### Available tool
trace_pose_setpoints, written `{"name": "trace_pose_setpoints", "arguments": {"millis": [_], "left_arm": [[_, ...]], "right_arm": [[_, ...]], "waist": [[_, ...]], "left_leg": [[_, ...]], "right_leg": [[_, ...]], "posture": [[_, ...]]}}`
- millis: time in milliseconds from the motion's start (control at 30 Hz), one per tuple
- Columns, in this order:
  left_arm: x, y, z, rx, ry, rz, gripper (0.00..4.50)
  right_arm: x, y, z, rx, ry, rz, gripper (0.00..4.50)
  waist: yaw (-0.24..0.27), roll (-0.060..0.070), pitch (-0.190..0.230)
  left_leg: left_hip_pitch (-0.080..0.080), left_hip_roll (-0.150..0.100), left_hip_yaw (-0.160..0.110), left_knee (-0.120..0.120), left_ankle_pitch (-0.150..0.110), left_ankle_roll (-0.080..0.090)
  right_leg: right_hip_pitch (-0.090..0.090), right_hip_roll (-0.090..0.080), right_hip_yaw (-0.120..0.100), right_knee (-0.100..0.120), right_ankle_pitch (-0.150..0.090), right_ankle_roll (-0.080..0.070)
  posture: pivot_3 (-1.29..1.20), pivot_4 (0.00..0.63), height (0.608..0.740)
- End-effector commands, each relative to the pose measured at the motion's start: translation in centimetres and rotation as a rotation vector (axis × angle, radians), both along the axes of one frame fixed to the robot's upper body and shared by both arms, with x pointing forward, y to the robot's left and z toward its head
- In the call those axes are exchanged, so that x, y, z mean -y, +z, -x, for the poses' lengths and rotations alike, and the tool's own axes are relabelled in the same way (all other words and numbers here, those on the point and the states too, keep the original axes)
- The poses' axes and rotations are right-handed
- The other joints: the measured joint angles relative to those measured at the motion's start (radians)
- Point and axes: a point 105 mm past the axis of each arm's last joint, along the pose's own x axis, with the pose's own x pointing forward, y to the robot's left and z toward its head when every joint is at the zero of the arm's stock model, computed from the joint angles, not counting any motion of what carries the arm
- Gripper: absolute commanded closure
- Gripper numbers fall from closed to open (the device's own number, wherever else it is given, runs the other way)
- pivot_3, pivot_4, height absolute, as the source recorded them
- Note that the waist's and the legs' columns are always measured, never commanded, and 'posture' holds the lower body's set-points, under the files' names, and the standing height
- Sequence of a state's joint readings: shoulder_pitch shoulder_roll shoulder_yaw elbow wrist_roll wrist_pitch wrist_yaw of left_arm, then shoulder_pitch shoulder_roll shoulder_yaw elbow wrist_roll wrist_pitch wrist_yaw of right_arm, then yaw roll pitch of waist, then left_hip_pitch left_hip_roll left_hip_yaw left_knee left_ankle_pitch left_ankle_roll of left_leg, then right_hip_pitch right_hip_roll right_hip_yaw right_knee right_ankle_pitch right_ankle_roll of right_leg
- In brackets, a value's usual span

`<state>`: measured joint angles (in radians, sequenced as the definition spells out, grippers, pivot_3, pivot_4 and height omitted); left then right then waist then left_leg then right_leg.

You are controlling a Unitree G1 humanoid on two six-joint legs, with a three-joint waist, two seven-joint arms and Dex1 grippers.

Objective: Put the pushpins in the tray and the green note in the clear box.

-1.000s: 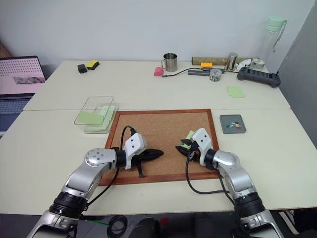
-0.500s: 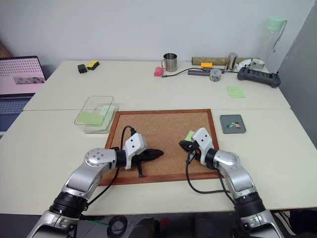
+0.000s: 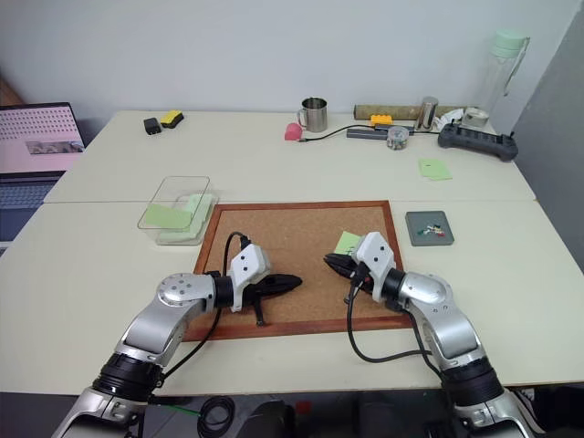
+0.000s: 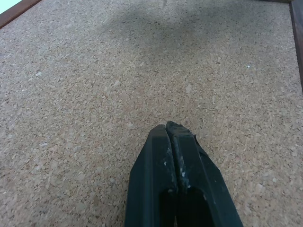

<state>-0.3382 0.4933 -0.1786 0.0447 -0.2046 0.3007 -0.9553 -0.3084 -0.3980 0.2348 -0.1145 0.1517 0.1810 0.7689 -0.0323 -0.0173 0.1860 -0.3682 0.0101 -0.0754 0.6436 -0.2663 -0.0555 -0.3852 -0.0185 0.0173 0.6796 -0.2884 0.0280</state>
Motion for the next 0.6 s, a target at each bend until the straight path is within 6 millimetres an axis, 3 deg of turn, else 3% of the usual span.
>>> {"name": "trace_pose_setpoints", "arguments": {"millis": [33, 67, 167, 300, 600], "left_arm": [[-0.1, 4.0, -1.8, -0.074, 0.097, 0.260, 4.12], [-0.1, 5.0, -2.1, -0.097, 0.104, 0.319, 4.11], [0.0, 7.1, -2.8, -0.201, 0.139, 0.484, 3.44], [0.5, 8.6, -2.3, -0.339, 0.108, 0.627, 2.75], [1.7, 8.9, -0.3, -0.452, 0.003, 0.643, 1.05]], "right_arm": [[-0.1, 0.0, 0.7, 0.150, 0.088, 0.153, 4.50], [0.0, -0.1, 0.8, 0.169, 0.097, 0.177, 4.50], [0.2, -0.3, 0.8, 0.238, 0.119, 0.246, 4.50], [-0.1, -0.2, 1.1, 0.347, 0.162, 0.312, 4.50], [-2.3, 2.0, 1.5, 0.544, 0.227, 0.304, 4.50]], "waist": [[0.000, -0.002, 0.001], [0.000, -0.003, 0.002], [0.001, -0.003, 0.002], [-0.002, -0.003, 0.002], [0.000, -0.004, 0.002]], "left_leg": [[-0.001, 0.000, 0.000, 0.001, 0.000, 0.000], [-0.002, 0.000, -0.001, 0.001, 0.000, 0.000], [-0.006, 0.000, -0.003, 0.002, 0.000, 0.000], [-0.006, 0.000, -0.002, 0.002, 0.000, 0.000], [-0.007, 0.000, -0.004, 0.002, 0.002, -0.005]], "right_leg": [[-0.001, 0.000, 0.000, 0.000, 0.000, 0.000], [-0.001, 0.000, -0.001, 0.000, 0.000, 0.000], [-0.004, 0.000, -0.003, 0.000, 0.000, 0.000], [-0.003, 0.000, -0.003, 0.000, 0.001, -0.002], [-0.004, -0.001, -0.002, 0.000, 0.002, -0.003]], "posture": [[0.00, 0.150, 0.740], [0.00, 0.150, 0.740], [0.00, 0.150, 0.740], [0.00, 0.150, 0.740], [0.00, 0.150, 0.740]]}}
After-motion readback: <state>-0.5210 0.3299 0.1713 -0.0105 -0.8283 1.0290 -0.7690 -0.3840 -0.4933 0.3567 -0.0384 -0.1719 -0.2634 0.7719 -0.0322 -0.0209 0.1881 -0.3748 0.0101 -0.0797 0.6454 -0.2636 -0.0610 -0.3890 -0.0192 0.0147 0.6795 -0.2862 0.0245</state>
